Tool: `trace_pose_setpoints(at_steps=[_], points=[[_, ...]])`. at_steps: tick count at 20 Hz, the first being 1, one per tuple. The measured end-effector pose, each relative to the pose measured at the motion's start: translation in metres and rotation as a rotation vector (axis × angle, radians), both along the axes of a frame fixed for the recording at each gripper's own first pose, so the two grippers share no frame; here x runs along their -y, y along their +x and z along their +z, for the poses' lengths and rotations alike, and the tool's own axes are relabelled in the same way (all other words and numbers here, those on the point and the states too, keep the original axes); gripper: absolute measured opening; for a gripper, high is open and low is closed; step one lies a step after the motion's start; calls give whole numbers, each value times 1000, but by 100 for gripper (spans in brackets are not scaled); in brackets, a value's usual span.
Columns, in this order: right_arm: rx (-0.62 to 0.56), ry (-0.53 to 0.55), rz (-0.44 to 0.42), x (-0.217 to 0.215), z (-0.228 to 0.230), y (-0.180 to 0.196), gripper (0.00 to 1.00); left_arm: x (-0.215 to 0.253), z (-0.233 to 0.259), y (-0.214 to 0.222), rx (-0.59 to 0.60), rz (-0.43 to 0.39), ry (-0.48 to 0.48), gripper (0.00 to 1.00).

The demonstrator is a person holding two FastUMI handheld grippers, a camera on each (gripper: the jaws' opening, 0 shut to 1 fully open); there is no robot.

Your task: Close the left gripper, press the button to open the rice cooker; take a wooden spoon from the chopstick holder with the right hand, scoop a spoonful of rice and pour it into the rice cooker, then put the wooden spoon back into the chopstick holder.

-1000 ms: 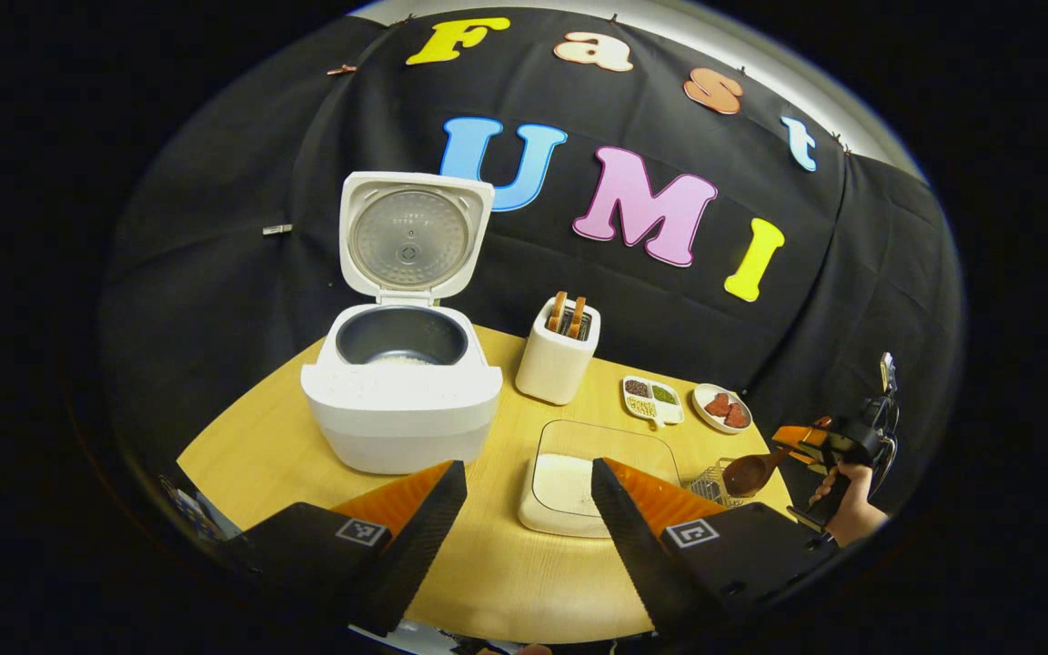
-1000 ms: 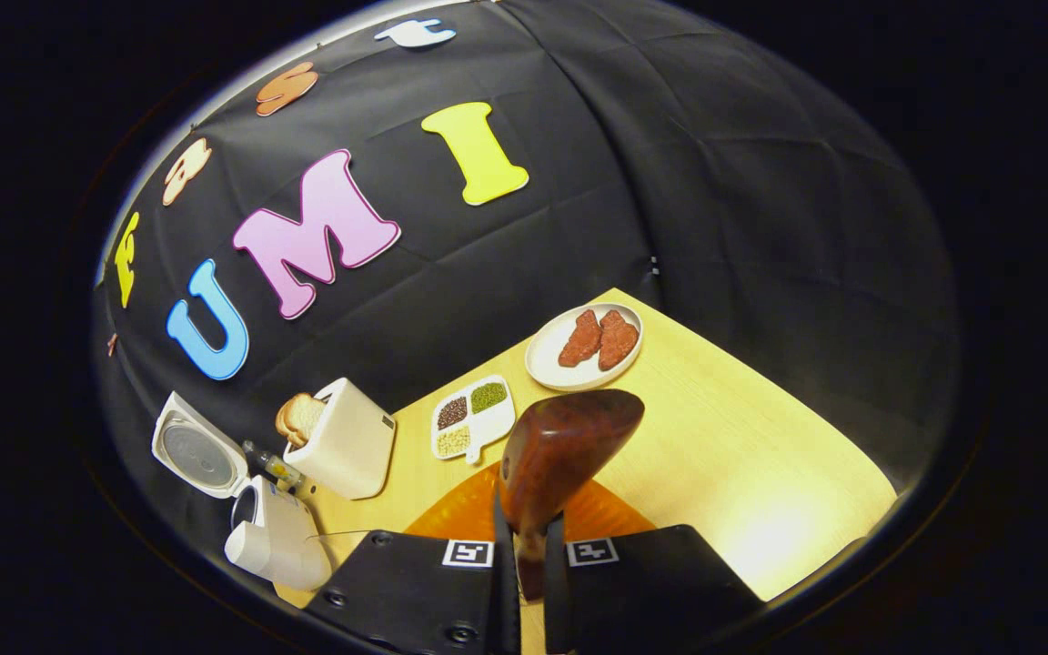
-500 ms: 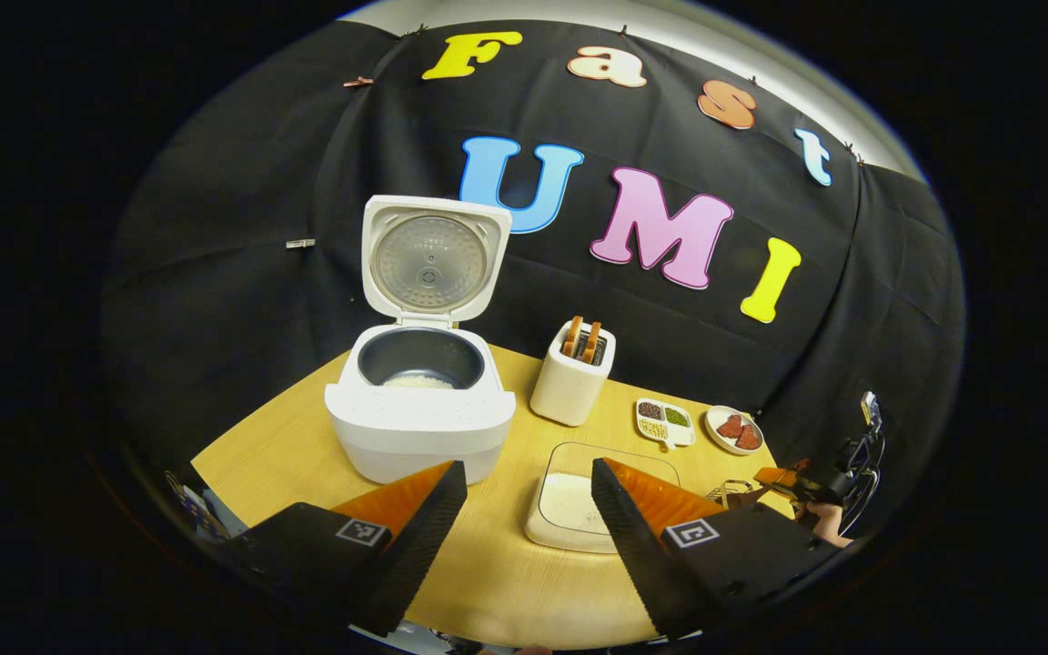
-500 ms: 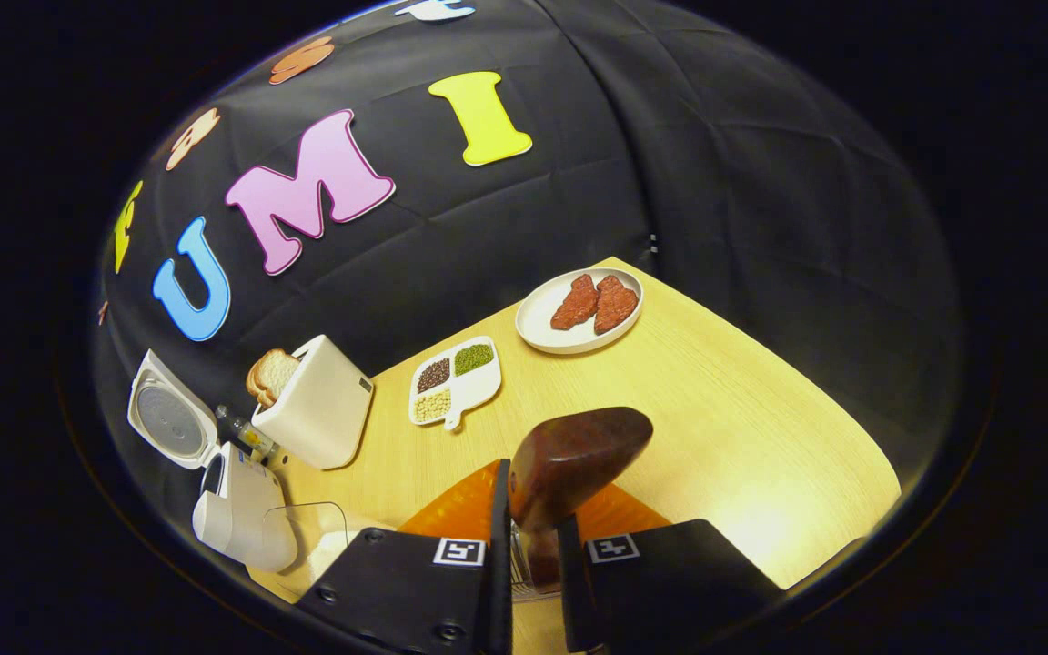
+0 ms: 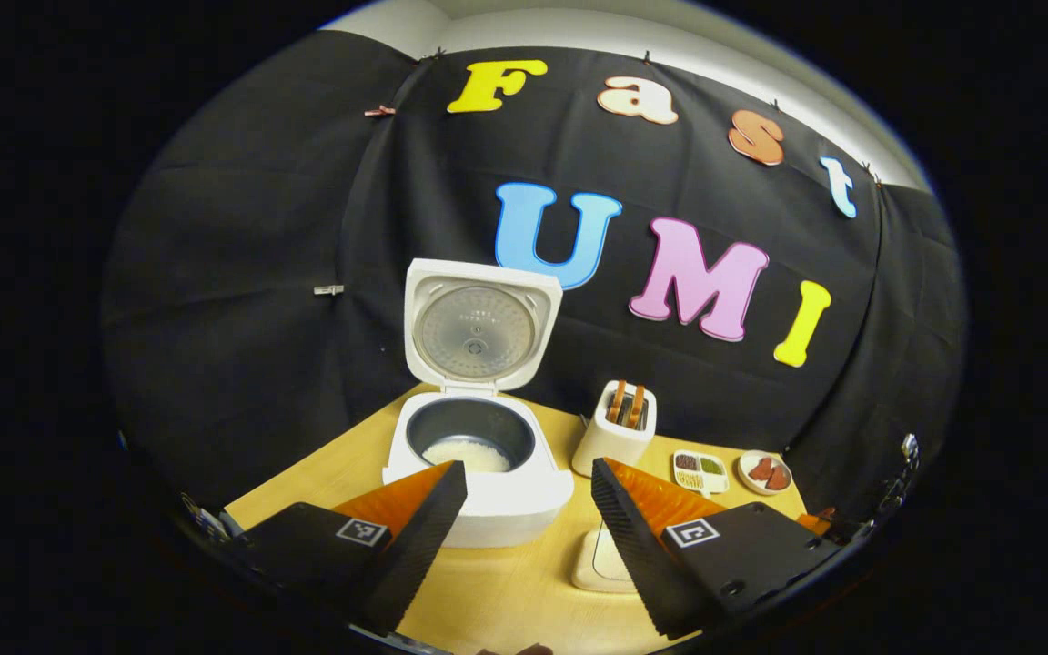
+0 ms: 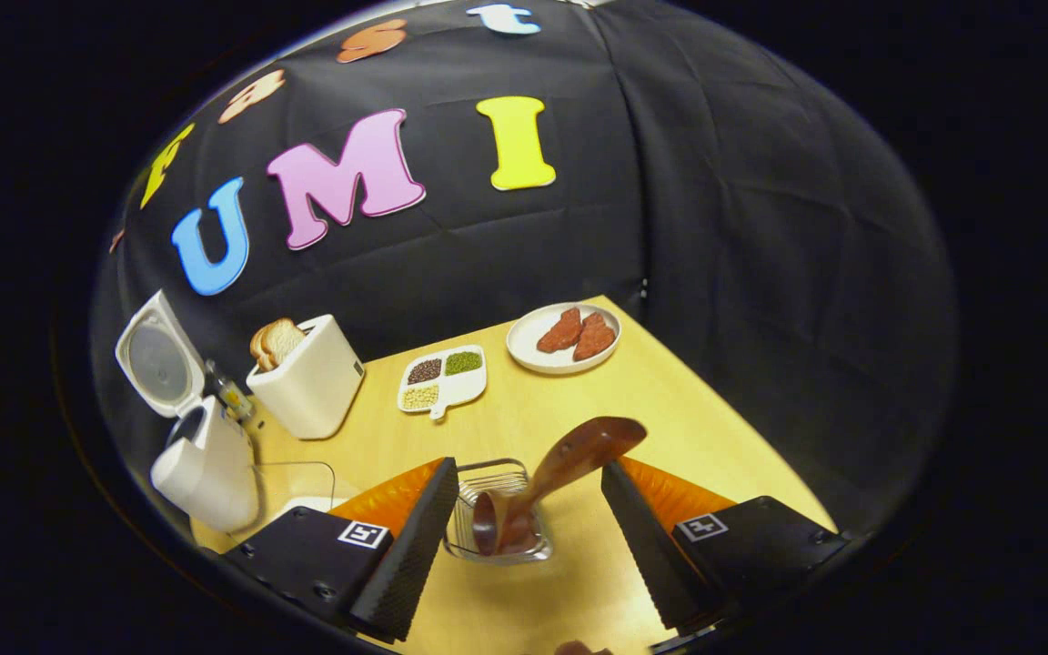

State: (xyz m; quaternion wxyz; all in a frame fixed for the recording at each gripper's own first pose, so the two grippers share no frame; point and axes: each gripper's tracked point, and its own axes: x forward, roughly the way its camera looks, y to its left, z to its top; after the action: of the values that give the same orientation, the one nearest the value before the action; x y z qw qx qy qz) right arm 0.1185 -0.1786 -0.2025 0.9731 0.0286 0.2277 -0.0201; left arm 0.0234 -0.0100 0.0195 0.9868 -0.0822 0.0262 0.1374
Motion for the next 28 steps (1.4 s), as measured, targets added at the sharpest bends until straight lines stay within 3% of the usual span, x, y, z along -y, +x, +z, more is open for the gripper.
trace_pose_setpoints(at_steps=[6, 14, 18, 23, 28], points=[[134, -69, 18, -8, 59, -38, 99, -37, 76, 32, 82, 68, 86, 95], [266, -94, 75, -56, 123, -72, 98, -89, 138, 109, 99, 121, 147, 94], [287, -104, 80, -75, 135, -91, 98, -120, 157, 157, 113, 118, 148, 94], [261, -118, 65, -92, 128, -102, 98, -150, 182, 214, 149, 100, 238, 94], [240, -127, 60, -104, 123, -110, 99, -168, 175, 262, 145, 62, 235, 93]])
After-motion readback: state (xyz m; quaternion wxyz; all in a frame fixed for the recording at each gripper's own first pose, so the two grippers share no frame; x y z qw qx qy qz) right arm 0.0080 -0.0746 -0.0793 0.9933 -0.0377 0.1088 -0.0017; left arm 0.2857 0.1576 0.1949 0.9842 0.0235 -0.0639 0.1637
